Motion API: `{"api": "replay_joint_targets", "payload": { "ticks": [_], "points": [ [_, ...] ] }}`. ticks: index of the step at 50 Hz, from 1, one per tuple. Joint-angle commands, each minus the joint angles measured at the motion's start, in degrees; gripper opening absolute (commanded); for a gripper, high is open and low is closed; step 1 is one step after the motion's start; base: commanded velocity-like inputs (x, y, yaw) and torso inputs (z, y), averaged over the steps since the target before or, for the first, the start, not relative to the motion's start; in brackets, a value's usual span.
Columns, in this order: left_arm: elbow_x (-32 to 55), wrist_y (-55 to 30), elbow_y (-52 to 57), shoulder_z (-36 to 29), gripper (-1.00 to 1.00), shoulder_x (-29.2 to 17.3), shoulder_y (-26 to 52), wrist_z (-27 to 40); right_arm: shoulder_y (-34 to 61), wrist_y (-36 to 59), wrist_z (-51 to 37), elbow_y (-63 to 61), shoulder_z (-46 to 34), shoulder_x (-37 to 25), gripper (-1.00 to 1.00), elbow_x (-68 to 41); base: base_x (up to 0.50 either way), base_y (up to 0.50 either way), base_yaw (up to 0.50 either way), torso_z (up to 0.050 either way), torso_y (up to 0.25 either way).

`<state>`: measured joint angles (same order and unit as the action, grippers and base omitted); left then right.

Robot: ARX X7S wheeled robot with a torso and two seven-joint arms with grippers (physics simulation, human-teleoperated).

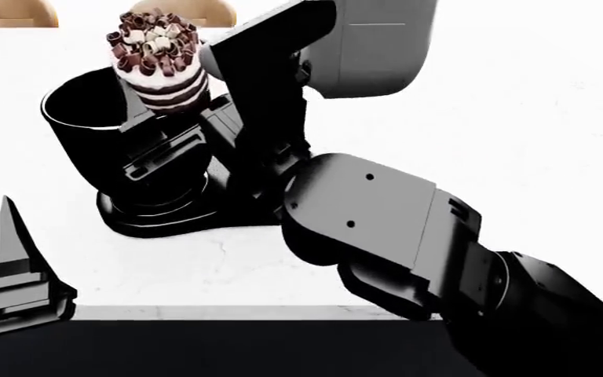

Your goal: Place the cake in the stand mixer bowl.

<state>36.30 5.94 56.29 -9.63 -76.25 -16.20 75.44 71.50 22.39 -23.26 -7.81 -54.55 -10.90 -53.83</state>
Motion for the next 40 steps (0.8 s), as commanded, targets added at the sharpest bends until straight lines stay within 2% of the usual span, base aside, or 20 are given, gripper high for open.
{"api": "replay_joint_targets", "payload": {
  "ticks": [1,25,40],
  "points": [
    [0.0,0.8,-0.5,0.6,1.00,-0.1,-0.9,-0.1,4.4,-0.4,4.3,7.7,1.9,3.2,-1.00,3.0,0.00,0.00,0.00,0.000,0.000],
    [-0.3,0.5,-0.9,0.4,1.00,0.9,-0.9,-1.0,8.2,-5.3,8.2,23.9,-0.7,10.5,-1.00,4.3,0.00,0.00,0.00,0.000,0.001],
    [-0.2,0.1,-0.9,0.3,1.00,1.5,-0.5,-1.4,15.6,-18.4,4.5,33.7,-17.7,10.8,-1.00,-9.3,0.00,0.00,0.00,0.000,0.001]
  ]
}}
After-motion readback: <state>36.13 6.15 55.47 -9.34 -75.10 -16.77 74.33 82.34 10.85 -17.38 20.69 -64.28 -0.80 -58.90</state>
